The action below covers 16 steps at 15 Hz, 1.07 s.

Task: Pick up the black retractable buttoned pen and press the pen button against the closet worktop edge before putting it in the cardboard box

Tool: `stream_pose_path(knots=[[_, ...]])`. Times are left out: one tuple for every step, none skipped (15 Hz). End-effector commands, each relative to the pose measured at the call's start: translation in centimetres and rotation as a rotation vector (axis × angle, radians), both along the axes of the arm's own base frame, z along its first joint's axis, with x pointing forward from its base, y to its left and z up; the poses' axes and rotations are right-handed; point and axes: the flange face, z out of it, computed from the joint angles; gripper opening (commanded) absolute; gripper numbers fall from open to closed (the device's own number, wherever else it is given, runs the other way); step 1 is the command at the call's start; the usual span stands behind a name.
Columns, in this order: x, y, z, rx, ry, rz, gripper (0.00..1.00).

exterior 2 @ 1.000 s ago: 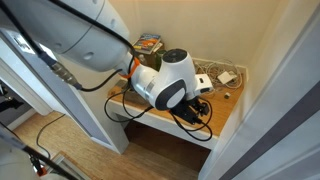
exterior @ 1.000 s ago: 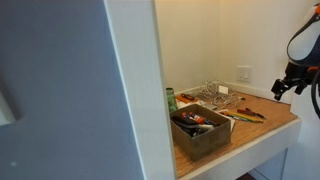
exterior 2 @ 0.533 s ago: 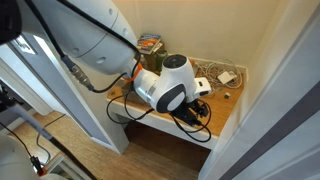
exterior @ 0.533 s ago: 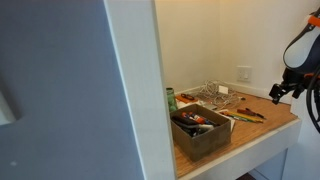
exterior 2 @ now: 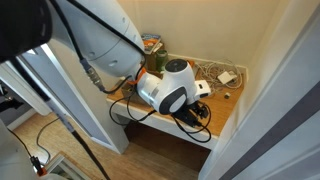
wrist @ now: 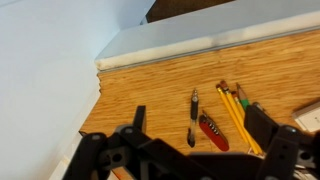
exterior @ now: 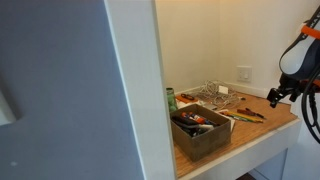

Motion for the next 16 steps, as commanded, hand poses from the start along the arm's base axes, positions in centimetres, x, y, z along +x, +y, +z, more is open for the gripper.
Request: stream_pose_path(knots=[[2.1, -0.8, -2.6, -0.008, -0.034, -0.007, 1.00], [2.5, -1.0, -3.2, -0.009, -0.042, -0.007, 1.00], [2.9, -1.1, -3.8, -0.002, -0.053, -0.007, 1.00], [3.4, -1.3, -4.4, 0.001, -0.065, -0.008, 1.00], [3.7, -1.5, -5.1, 0.001, -0.076, -0.008, 1.00], [4.2, -1.6, -5.6, 0.014, -0.088, -0.007, 1.00], [4.5, -1.9, -6.3, 0.018, -0.099, -0.008, 1.00], [4.9, -2.0, -6.8, 0.032, -0.106, -0.010, 1.00], [5.1, -2.3, -7.4, 0.039, -0.107, -0.010, 1.00], [5.5, -2.6, -7.8, 0.056, -0.110, -0.012, 1.00], [5.7, -3.0, -8.3, 0.066, -0.115, -0.016, 1.00], [5.9, -3.4, -8.6, 0.078, -0.114, -0.021, 1.00], [6.1, -3.8, -8.8, 0.088, -0.113, -0.027, 1.00], [6.3, -4.2, -8.9, 0.095, -0.114, -0.033, 1.00], [6.3, -4.6, -8.9, 0.099, -0.113, -0.037, 1.00], [6.4, -4.9, -8.9, 0.106, -0.113, -0.041, 1.00]])
